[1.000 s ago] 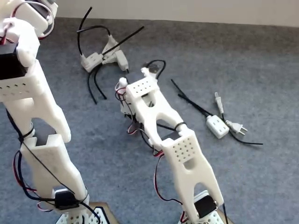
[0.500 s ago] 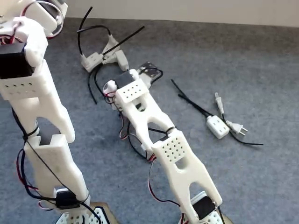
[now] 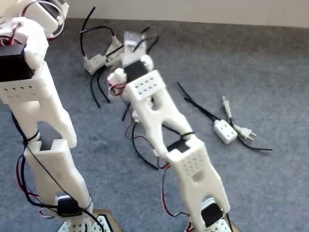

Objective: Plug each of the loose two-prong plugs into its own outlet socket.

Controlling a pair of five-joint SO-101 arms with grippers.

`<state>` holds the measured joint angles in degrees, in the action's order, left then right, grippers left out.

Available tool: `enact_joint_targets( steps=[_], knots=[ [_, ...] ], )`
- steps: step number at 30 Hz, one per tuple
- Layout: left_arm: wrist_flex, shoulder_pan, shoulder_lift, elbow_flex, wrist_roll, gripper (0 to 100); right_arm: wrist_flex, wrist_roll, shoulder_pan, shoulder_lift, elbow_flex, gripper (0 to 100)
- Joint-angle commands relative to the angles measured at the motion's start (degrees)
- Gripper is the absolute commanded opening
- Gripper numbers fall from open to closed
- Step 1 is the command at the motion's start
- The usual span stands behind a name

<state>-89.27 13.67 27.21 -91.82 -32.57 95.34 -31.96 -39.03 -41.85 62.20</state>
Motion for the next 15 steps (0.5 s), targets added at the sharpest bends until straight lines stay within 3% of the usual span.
enact_joint_targets(
  steps=[1, 5, 15],
  knots=[
    [0.7, -0.9, -0.3, -0.6, -0.3, 42, 3.1, 9.4, 3.7, 10.3, 1.3, 35.1],
    [0.7, -0.9, -0.3, -0.6, -0.3, 42, 5.9, 19.8, 10.9, 16.2, -0.1, 35.1],
    [0.7, -0.9, -0.3, -0.7, -0.3, 42, 5.6, 39.6, 25.8, 23.0, -22.1, 35.1]
  ],
)
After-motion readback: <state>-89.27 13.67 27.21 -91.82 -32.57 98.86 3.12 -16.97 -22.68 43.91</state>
